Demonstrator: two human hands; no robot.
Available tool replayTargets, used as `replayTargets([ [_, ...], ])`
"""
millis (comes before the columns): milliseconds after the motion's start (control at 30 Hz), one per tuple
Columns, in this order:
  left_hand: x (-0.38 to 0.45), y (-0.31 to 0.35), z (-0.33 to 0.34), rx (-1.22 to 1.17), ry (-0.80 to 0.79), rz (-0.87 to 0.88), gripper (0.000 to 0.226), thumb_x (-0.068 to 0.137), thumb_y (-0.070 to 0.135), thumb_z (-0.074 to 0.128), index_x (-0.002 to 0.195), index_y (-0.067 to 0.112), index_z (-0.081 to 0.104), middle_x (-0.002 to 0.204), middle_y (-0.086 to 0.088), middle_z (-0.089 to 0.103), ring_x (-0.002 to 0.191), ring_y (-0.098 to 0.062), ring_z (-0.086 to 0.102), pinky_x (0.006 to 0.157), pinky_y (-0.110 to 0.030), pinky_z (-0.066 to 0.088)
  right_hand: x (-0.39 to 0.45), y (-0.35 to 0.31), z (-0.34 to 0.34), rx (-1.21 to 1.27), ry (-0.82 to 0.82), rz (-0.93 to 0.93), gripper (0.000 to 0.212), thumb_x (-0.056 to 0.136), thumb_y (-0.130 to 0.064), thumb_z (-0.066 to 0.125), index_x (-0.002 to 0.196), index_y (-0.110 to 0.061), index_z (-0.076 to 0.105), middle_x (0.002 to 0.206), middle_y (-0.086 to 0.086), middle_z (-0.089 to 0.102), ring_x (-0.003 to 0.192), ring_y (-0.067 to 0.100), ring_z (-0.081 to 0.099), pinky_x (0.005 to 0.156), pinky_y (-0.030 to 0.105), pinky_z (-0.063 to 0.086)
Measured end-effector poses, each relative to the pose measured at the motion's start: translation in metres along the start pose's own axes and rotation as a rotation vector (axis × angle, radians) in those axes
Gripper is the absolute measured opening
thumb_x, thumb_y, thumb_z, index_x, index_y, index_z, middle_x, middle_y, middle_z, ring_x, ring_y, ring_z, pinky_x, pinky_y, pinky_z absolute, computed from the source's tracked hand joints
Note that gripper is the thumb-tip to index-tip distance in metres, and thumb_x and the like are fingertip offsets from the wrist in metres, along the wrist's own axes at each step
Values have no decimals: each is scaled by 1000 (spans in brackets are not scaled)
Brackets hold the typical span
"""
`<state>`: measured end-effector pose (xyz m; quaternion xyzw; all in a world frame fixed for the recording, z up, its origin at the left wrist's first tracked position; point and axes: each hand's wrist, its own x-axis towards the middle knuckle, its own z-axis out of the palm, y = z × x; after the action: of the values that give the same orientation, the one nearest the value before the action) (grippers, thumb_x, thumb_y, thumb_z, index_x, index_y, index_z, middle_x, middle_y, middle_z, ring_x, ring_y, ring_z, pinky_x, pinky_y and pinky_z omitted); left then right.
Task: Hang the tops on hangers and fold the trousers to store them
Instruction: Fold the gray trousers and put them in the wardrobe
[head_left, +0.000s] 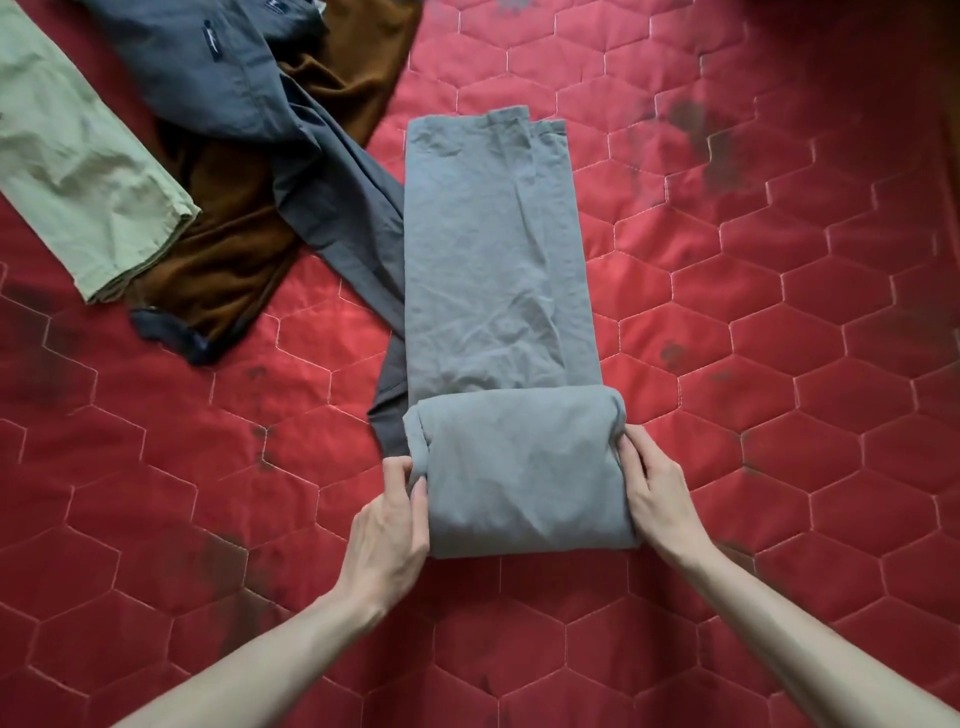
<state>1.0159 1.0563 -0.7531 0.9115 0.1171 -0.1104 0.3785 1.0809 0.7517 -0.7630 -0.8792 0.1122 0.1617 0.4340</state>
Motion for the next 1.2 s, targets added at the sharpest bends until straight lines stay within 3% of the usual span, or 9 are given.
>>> replayTargets([
  [167,-12,-3,2,78,37,-77,11,106,28,38,113,26,30,86,-2,63,77,-37,68,68,-43,48,2,2,7,-69,25,3,26,112,-23,45,126,-23,66,115,-1,73,108,28,66,96,48,49],
  [233,-9,-1,2,116,200,-42,24,103,23,45,124,13,41,115,-8,57,104,-33,61,91,-42,47,6,-2,5,-209,204,-33,29,111,-17,46,133,-18,64,123,7,66,113,34,59,100,46,44],
  [300,0,5,6,186,269,179,45,96,19,53,137,2,44,139,-15,48,130,-32,49,114,-41,36,10,-15,6,-320,395,-200,37,109,-18,46,143,-12,58,136,11,57,124,32,54,105,43,40],
  [433,35,26,27,419,-19,593,65,100,20,50,161,8,30,169,-12,26,158,-28,21,127,-50,23,18,-33,31,-552,58,-783,54,112,-35,37,159,-9,41,167,7,36,157,21,29,126,37,24],
  [633,75,6,38,563,-143,531,72,103,50,42,165,22,22,174,-5,12,161,-26,7,128,-51,18,43,4,23,-717,-76,-677,68,108,-49,38,165,-13,27,173,4,20,161,21,14,130,46,18],
  [933,100,-43,12,575,-101,629,61,108,36,33,164,13,25,173,-10,15,160,-29,13,127,-53,22,69,32,15,-707,-176,-796,72,108,-53,30,168,-17,13,176,3,10,162,22,9,130,48,13],
  [1033,96,-54,-11,690,-109,671,63,105,21,31,165,10,16,174,-10,10,160,-27,12,127,-51,23,75,35,-2,-651,-244,-864,67,104,-30,39,166,-14,21,175,5,12,162,26,11,130,46,14],
  [1133,84,-59,-29,774,-152,772,74,94,2,32,165,7,13,174,-10,10,160,-27,12,127,-49,22,79,46,-33,-613,-223,-849,88,84,3,52,166,-13,22,173,14,16,161,30,17,127,50,23],
  [1200,77,-60,-34,806,-204,818,79,91,2,40,165,8,14,174,-10,10,160,-27,12,126,-49,23,74,50,-45,-725,-190,-915,93,85,3,60,167,-15,18,173,16,16,160,32,18,127,49,24],
])
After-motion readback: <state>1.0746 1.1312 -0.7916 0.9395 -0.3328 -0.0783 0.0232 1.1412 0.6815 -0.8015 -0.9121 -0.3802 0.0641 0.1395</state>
